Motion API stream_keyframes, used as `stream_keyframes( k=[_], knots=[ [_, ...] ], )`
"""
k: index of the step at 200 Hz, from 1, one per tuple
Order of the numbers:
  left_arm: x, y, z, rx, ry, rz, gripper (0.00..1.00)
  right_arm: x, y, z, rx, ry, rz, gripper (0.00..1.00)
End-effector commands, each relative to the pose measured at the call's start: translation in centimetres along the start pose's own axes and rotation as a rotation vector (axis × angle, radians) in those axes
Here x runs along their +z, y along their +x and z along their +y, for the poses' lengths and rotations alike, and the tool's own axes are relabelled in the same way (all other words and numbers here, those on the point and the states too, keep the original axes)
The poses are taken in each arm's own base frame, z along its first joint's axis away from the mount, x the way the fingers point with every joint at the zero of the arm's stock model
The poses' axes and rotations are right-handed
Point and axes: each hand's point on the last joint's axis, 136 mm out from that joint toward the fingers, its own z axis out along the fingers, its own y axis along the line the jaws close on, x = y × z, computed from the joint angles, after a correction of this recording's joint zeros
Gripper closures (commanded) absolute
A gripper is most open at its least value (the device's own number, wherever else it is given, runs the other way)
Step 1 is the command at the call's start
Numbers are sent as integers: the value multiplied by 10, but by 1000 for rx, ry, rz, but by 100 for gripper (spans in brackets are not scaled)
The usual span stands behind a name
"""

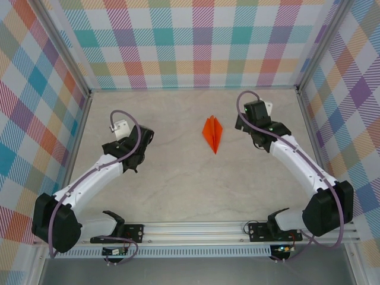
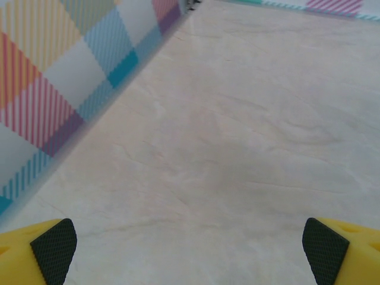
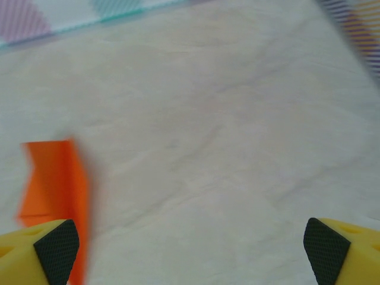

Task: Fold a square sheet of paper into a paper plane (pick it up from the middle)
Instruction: Move the paper plane to the center of the table, then reset both arms

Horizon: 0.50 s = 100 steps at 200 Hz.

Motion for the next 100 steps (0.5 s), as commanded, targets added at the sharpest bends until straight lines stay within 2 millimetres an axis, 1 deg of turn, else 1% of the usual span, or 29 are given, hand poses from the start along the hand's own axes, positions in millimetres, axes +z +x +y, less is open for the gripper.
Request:
stream_keyframes(
  k=[1,12,19,26,64,80,100],
  knots=[
    [14,-8,30,-8,-110,-87,0,9,-10,-46,37,194,-150,0],
    [23,-4,39,-15,-140,-95,0,16,-3,-60,46,226,-160,0],
    [29,0,41,4,-143,-101,0,21,3,-67,41,240,-164,0],
    [35,-1,38,1,-125,-122,0,25,7,-73,36,253,-178,0],
    [62,22,25,1,4,-136,0,53,38,-100,-9,315,-169,0],
    [70,25,14,-8,93,-160,0,64,47,-100,-37,306,-179,0],
    [72,25,2,-3,200,-195,0,76,50,-85,-59,208,-225,0]
  ],
)
